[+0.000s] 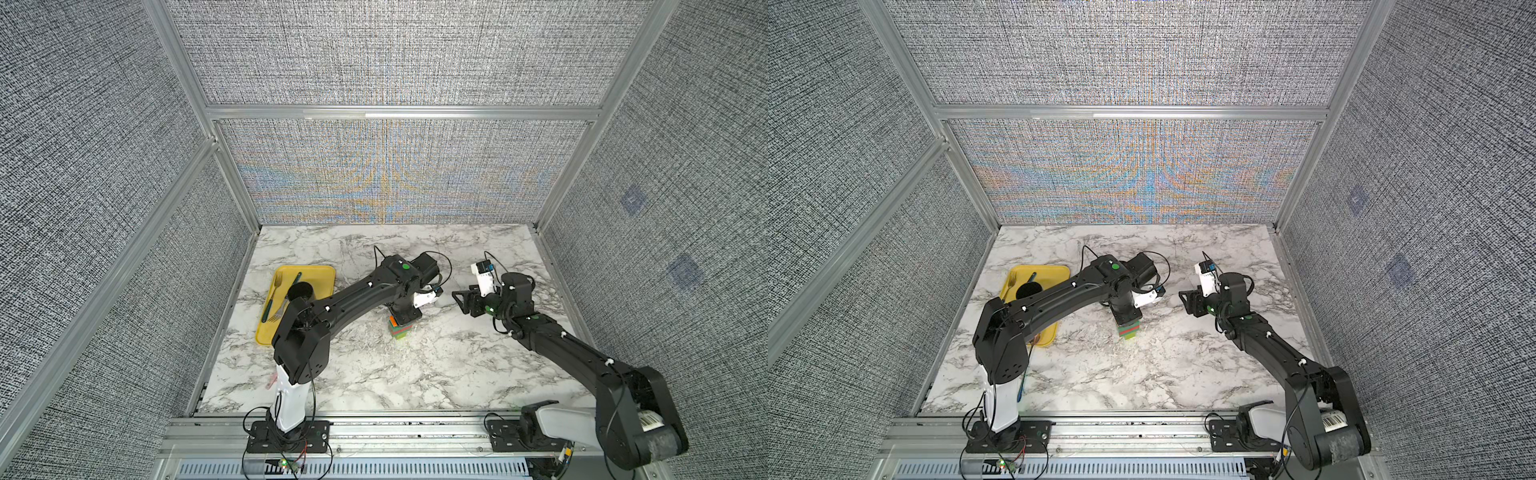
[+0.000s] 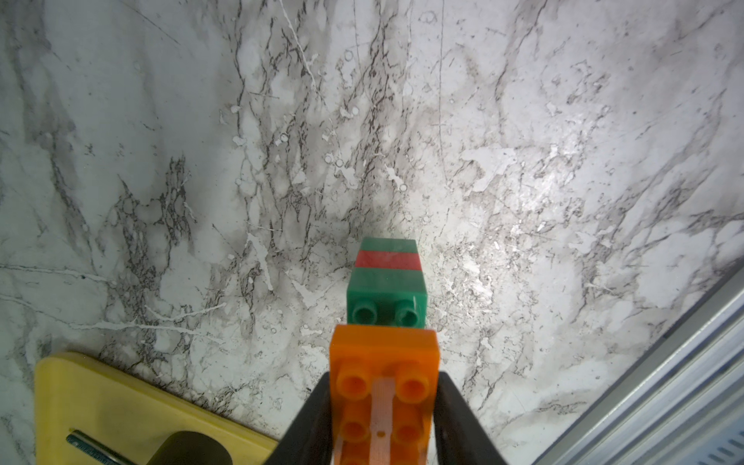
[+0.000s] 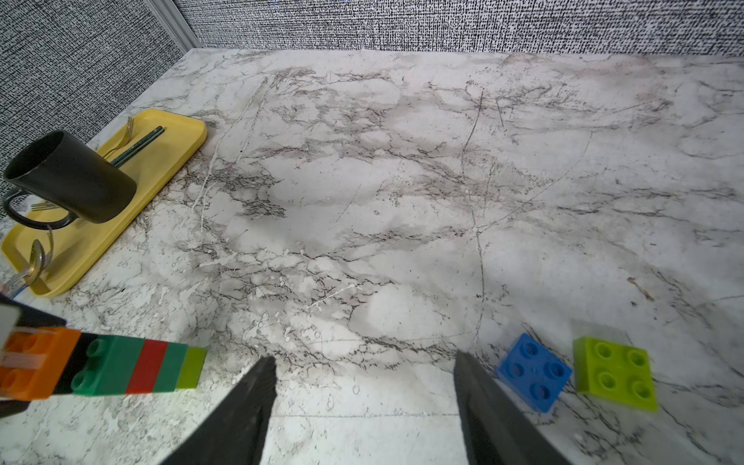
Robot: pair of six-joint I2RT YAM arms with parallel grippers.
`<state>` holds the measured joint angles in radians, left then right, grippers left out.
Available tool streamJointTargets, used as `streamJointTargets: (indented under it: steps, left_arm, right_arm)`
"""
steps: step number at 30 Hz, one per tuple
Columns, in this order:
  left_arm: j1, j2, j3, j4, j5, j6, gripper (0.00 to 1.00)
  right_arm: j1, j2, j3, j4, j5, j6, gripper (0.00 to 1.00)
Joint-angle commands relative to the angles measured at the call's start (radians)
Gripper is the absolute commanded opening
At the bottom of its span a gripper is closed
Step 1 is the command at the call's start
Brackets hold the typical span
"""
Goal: Assemble a carrot with lego
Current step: Assemble the lego brick with the lego brick, then pick up the lego brick from the center of the board.
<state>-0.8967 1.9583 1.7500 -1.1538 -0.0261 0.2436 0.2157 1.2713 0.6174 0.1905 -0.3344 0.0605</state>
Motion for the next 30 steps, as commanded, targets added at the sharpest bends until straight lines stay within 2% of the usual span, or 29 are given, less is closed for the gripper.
streamJointTargets:
  steps: [1,5,8,10,18,30]
  left_arm:
    - [0.001,0.001,0.009,-0.004,0.002,0.011,0.44]
    - [0.001,-0.013,0.012,-0.001,0.001,0.013,0.49]
    - [0.001,-0.023,0.015,0.000,0.011,0.014,0.53]
    - [0.001,-0.038,0.015,0.007,0.029,0.015,0.57]
    - [0.001,-0.145,-0.018,0.098,0.105,0.009,0.65]
    - [0.001,-0.223,-0.060,0.146,0.088,0.010,0.66]
  right_arm:
    - [-0.001,0.006,0.007,0.013,0.027,0.020,0.71]
    - [-0.006,0.033,0.009,0.018,0.075,0.061,0.71]
    - [-0.019,0.071,0.019,0.012,0.165,0.147,0.72]
    - [-0.039,0.116,0.034,-0.004,0.247,0.209,0.72]
    - [-0.067,0.300,0.096,0.015,0.353,0.337,0.72]
    - [-0.010,0.460,0.161,0.012,0.486,0.375,0.64]
